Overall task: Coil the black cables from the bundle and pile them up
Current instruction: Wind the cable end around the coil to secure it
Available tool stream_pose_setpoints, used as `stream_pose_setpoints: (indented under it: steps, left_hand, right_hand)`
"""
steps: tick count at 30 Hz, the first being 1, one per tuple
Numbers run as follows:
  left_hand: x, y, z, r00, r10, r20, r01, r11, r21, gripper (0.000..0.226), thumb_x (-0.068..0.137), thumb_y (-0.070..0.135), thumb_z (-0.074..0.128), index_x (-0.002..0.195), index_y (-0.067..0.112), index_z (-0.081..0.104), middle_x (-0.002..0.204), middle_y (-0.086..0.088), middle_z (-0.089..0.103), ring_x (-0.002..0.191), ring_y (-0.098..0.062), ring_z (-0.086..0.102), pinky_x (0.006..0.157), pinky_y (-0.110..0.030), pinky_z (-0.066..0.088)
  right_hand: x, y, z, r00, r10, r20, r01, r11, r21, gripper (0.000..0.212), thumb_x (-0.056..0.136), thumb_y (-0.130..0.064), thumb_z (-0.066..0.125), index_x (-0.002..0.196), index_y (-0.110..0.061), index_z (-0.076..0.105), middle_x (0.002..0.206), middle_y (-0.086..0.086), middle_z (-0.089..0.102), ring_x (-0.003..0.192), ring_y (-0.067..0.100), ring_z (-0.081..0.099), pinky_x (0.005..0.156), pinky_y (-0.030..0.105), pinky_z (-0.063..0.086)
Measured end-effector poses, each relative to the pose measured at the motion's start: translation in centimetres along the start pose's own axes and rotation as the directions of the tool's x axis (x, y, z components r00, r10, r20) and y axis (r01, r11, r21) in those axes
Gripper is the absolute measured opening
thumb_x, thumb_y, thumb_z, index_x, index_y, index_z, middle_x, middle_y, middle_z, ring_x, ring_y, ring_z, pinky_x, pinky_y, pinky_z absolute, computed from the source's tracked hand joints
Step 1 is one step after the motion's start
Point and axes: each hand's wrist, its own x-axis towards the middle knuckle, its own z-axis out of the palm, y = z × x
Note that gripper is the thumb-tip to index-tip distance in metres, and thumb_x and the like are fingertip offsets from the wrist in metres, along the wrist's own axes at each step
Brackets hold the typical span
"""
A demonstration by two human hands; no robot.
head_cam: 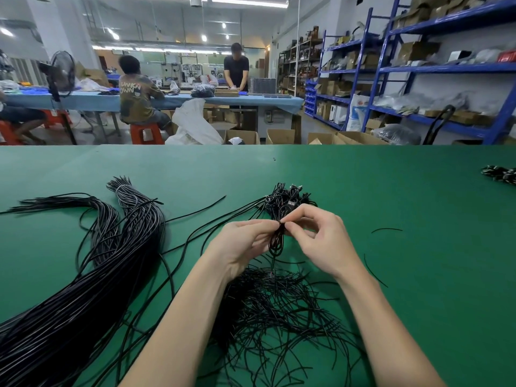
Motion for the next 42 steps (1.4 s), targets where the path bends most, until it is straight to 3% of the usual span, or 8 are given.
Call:
stream_pose_setpoints:
  steps: [3, 7, 11, 19, 24, 28, 36, 42]
  left_hand:
    - [0.0, 0.1, -0.2, 1.000, 0.004, 0.010, -0.005, 0.998, 0.069, 0.005, 0.086, 0.002, 0.071, 0.090, 0.003, 0.074, 0.086, -0.011, 0.076, 0.078, -0.018, 0.067, 0.088, -0.033, 0.055]
    - [-0.1, 0.0, 0.2, 0.995, 0.073, -0.069, -0.067, 0.994, 0.090, 0.003, 0.085, -0.002, 0.072, 0.084, 0.001, 0.072, 0.078, -0.014, 0.074, 0.065, -0.016, 0.068, 0.067, -0.023, 0.059]
    - [-0.1, -0.4, 0.8, 0.956, 0.249, -0.153, -0.180, 0.914, 0.362, 0.018, 0.082, 0.007, 0.076, 0.067, 0.015, 0.072, 0.067, -0.008, 0.063, 0.057, -0.012, 0.053, 0.061, -0.020, 0.049]
    - [-0.1, -0.4, 1.0, 0.927, 0.331, -0.175, -0.212, 0.848, 0.485, 0.018, 0.078, 0.020, 0.074, 0.061, 0.021, 0.073, 0.056, 0.006, 0.064, 0.058, -0.008, 0.055, 0.062, -0.028, 0.049]
    - [-0.1, 0.1, 0.9, 0.959, 0.251, -0.134, -0.189, 0.913, 0.362, 0.015, 0.081, 0.014, 0.070, 0.075, 0.001, 0.074, 0.063, -0.012, 0.056, 0.067, -0.020, 0.049, 0.097, -0.045, 0.052]
    - [0.0, 0.2, 1.0, 0.971, 0.193, -0.140, -0.159, 0.961, 0.227, 0.014, 0.085, 0.003, 0.067, 0.076, 0.001, 0.077, 0.064, -0.008, 0.059, 0.063, -0.018, 0.056, 0.077, -0.026, 0.057]
    - [-0.1, 0.3, 0.7, 0.998, 0.049, -0.049, -0.055, 0.987, -0.150, 0.010, 0.087, 0.000, 0.070, 0.096, 0.001, 0.073, 0.089, -0.008, 0.076, 0.084, -0.015, 0.070, 0.079, -0.026, 0.060]
    - [-0.3, 0.1, -0.4, 0.973, -0.161, 0.164, 0.205, 0.932, -0.300, 0.028, 0.070, 0.011, 0.081, 0.093, 0.003, 0.069, 0.076, -0.007, 0.066, 0.058, -0.011, 0.058, 0.054, -0.017, 0.054]
  right_hand:
    - [0.0, -0.1, -0.1, 0.999, 0.006, 0.039, -0.005, 1.000, -0.031, 0.021, 0.094, -0.009, 0.068, 0.084, -0.027, 0.069, 0.086, -0.012, 0.072, 0.085, 0.008, 0.070, 0.077, 0.024, 0.059]
    - [0.3, -0.6, -0.1, 0.998, -0.018, 0.060, 0.028, 0.985, -0.169, 0.023, 0.093, -0.012, 0.067, 0.081, -0.031, 0.066, 0.080, -0.015, 0.070, 0.066, 0.006, 0.063, 0.062, 0.014, 0.050]
    - [0.8, -1.0, 0.1, 0.997, -0.011, 0.079, 0.037, 0.943, -0.331, 0.015, 0.088, -0.016, 0.065, 0.081, -0.029, 0.064, 0.081, -0.012, 0.070, 0.056, 0.007, 0.059, 0.067, 0.033, 0.059]
    - [1.0, -0.8, -0.5, 0.998, -0.035, 0.046, 0.049, 0.934, -0.353, 0.017, 0.085, -0.023, 0.078, 0.076, -0.034, 0.070, 0.073, -0.018, 0.072, 0.076, -0.004, 0.068, 0.074, 0.019, 0.056]
    - [0.9, -0.4, -0.1, 0.996, -0.083, 0.021, 0.086, 0.941, -0.326, 0.018, 0.087, -0.026, 0.078, 0.077, -0.039, 0.071, 0.074, -0.022, 0.072, 0.077, -0.005, 0.068, 0.073, 0.015, 0.055]
    - [0.6, -0.4, 0.2, 0.994, -0.112, 0.006, 0.109, 0.950, -0.294, 0.020, 0.089, -0.026, 0.077, 0.078, -0.041, 0.070, 0.076, -0.021, 0.072, 0.080, -0.003, 0.068, 0.068, 0.011, 0.054]
    - [0.4, -0.3, 0.8, 0.957, -0.275, -0.095, 0.240, 0.931, -0.276, 0.010, 0.091, -0.006, 0.071, 0.090, -0.016, 0.073, 0.086, -0.008, 0.069, 0.083, 0.000, 0.063, 0.069, 0.005, 0.047]
    - [0.2, -0.6, 0.5, 0.940, -0.315, -0.131, 0.295, 0.944, -0.148, 0.011, 0.091, -0.008, 0.072, 0.090, -0.018, 0.073, 0.090, -0.013, 0.071, 0.088, 0.008, 0.067, 0.074, 0.013, 0.053]
